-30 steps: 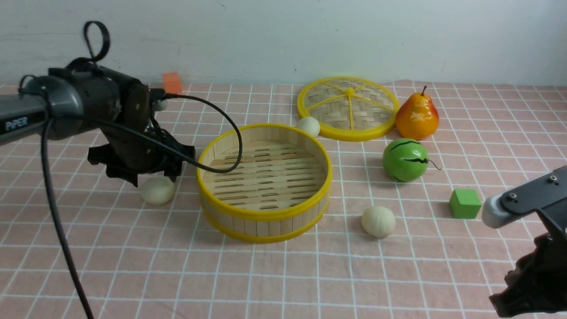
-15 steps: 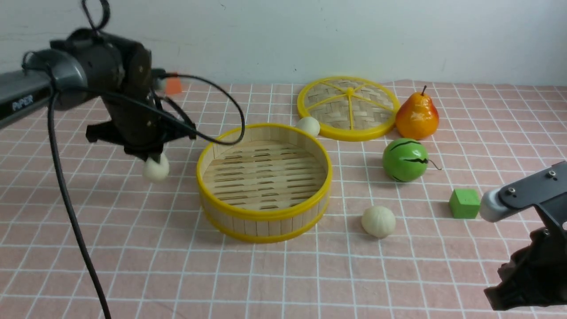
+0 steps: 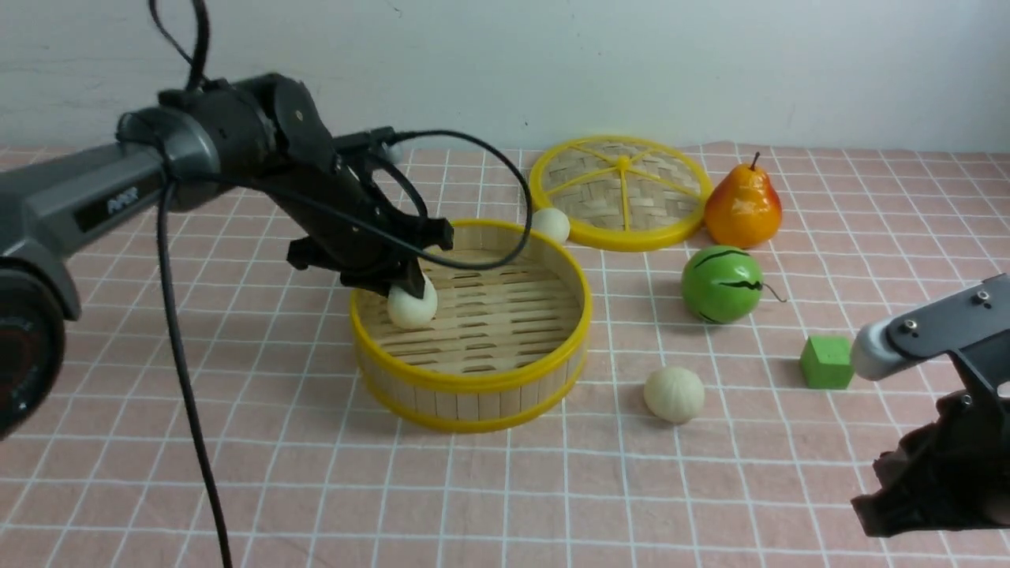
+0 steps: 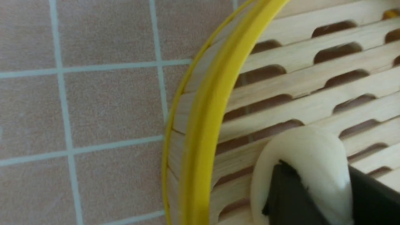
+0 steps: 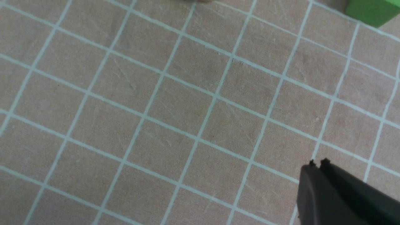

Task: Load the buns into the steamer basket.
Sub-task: Use the left arm to put the steamed stuffed bun into the steamer, then use the right arm to grab a steamed stuffed bun

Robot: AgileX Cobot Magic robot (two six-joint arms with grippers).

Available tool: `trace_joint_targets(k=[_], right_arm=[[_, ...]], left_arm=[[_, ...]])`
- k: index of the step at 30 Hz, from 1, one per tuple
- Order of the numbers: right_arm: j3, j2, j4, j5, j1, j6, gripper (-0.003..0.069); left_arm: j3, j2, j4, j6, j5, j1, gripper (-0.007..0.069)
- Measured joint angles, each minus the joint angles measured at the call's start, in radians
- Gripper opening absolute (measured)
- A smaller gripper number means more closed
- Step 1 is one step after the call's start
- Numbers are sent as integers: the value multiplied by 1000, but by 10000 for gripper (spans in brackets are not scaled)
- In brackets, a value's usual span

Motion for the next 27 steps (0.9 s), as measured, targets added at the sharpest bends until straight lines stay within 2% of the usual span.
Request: trace_joint_targets(k=[5, 9, 10, 14, 16, 17, 19, 23, 26, 27], right_arm=[[-29, 13, 63, 30, 0, -13, 59], [-105, 61, 113, 47, 0, -39, 152], [-157, 99, 145, 47, 0, -66, 227], [-295, 281, 270, 23, 0, -154, 444], [-329, 335, 294, 15, 0, -173, 491], [-374, 414, 313, -3, 0, -194, 553], [-440, 515, 313, -28, 0, -205, 595], [-561, 723, 277, -55, 0, -206, 593], [-620, 822, 226, -54, 0, -206, 533], [-644, 859, 203, -51, 0, -207, 472]], left_arm=[[0, -19, 133, -56, -1, -75, 529], [2, -78, 238, -127, 22, -108, 611], [2, -133, 294, -167, 37, -122, 622], [2, -325, 419, -240, 122, -141, 568], [2, -374, 431, -247, 155, -142, 541], [2, -442, 434, -253, 207, -143, 498], [2, -523, 425, -257, 274, -144, 440], [59, -688, 403, -256, 359, -146, 323], [148, -785, 402, -258, 369, -148, 267], [203, -832, 407, -263, 369, -148, 246]])
